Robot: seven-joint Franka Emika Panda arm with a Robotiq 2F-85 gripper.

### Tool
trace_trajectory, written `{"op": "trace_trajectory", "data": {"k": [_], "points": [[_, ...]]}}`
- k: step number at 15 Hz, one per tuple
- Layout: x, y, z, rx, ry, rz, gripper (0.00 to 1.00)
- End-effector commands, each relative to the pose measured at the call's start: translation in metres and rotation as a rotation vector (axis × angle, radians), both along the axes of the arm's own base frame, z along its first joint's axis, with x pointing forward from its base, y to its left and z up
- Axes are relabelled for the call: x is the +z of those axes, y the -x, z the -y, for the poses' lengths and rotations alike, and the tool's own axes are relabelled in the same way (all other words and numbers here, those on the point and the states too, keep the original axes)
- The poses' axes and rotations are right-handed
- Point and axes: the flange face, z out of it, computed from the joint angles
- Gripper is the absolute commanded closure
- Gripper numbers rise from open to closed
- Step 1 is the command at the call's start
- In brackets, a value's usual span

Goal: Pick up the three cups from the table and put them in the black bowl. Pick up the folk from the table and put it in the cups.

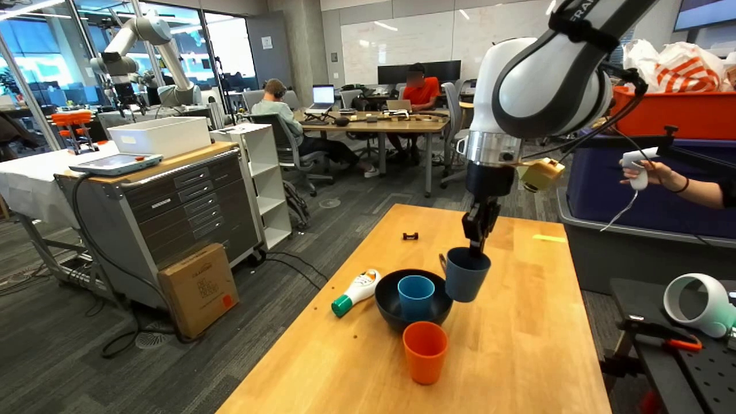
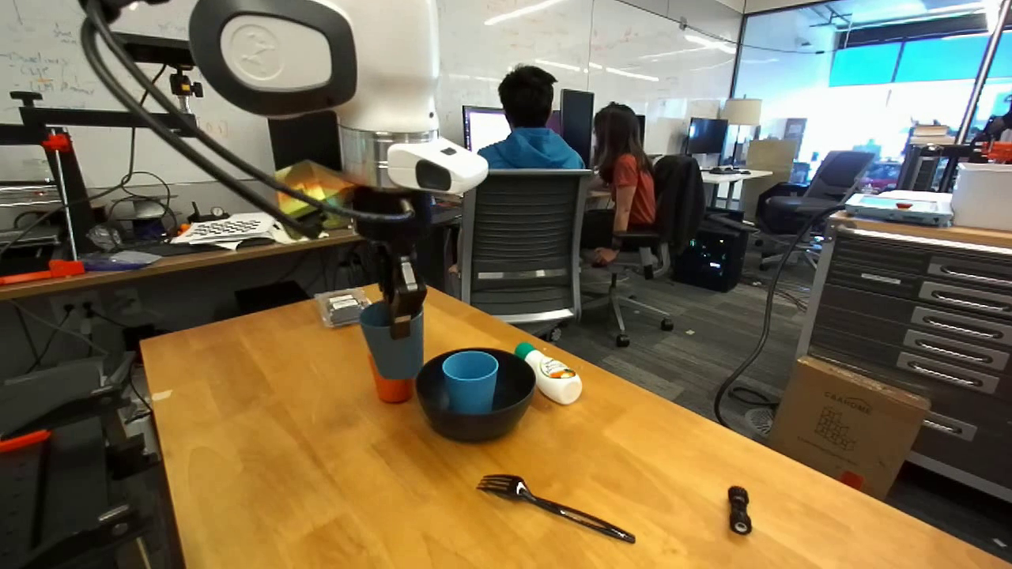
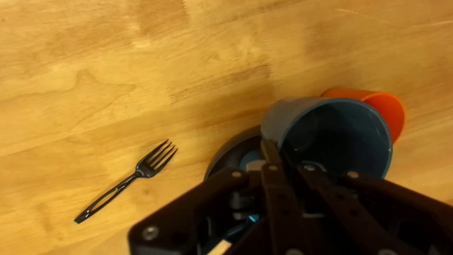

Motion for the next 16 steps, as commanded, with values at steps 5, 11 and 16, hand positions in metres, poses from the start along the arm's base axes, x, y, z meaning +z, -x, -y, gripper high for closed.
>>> {"op": "trace_trajectory", "data": {"k": [5,11,16], "points": [[0.037,-0.073,0.014,-0.099,0.052,-0.014,0.99],[0.004,-0.098,0.006,-0.149,0.052,-0.063,0.99],[-0.025,-0.106,0.013,-0.177,0.06,-0.082,0.99]]}}
